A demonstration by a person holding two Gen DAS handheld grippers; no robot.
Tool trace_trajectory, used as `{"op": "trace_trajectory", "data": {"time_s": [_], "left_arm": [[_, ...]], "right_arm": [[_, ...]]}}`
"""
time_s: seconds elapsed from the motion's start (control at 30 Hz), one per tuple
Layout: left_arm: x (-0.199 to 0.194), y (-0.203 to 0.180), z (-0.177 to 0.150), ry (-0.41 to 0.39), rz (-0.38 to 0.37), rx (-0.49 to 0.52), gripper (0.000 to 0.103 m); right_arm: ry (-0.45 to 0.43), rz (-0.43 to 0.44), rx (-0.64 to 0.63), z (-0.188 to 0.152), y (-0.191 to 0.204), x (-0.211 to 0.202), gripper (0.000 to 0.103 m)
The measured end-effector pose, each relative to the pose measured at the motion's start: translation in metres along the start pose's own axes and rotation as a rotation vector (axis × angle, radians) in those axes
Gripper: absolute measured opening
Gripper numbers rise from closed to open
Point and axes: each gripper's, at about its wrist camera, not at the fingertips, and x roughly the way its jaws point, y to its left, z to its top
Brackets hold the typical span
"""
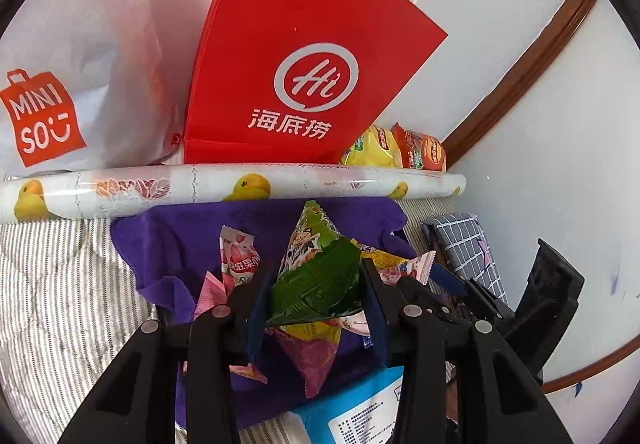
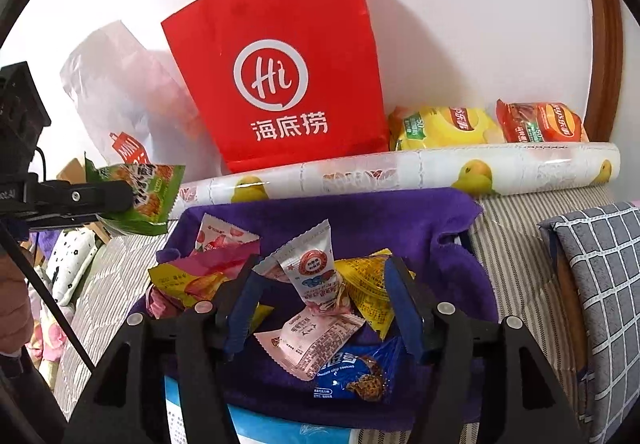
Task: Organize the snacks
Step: 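Lower the green snack bag onto the towel and open the left gripper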
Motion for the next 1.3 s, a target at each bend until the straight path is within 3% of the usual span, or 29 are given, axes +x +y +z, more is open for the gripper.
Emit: {"op": "trace_trajectory", "data": {"time_s": [0.23, 0.4, 0.6, 0.77, 0.93, 1.3], "left_arm": [[0.030, 0.004, -0.003, 0.078, 0.020, -0.041, 0.040], [0.046, 0.015, -0.007, 0.122, 0.037, -0.106, 0.040], [0.046, 0.021, -0.007, 0.125, 0.017, -0.145, 0.041], [0.047, 0.021, -0.006, 0.129, -0.008, -0.153, 0.044], [0.043, 0.018, -0.004, 0.128, -0.034, -0.139, 0.058], [0.024, 0.004, -0.002, 0.104, -0.067, -0.095, 0.059]], "right_arm": [[0.052, 0.026, -0.035, -0.007, 0.006, 0.010, 0.065], [0.022, 0.083, -0.080, -0.009, 0.017, -0.002, 0.065], [-0.045, 0.092, -0.066, -0.006, 0.013, -0.017, 0.070], [-0.044, 0.095, -0.022, -0.004, 0.004, -0.015, 0.070], [-0.034, 0.096, -0.003, -0.004, 0.000, -0.011, 0.070], [-0.051, 0.052, -0.018, -0.014, 0.015, -0.030, 0.070]]}}
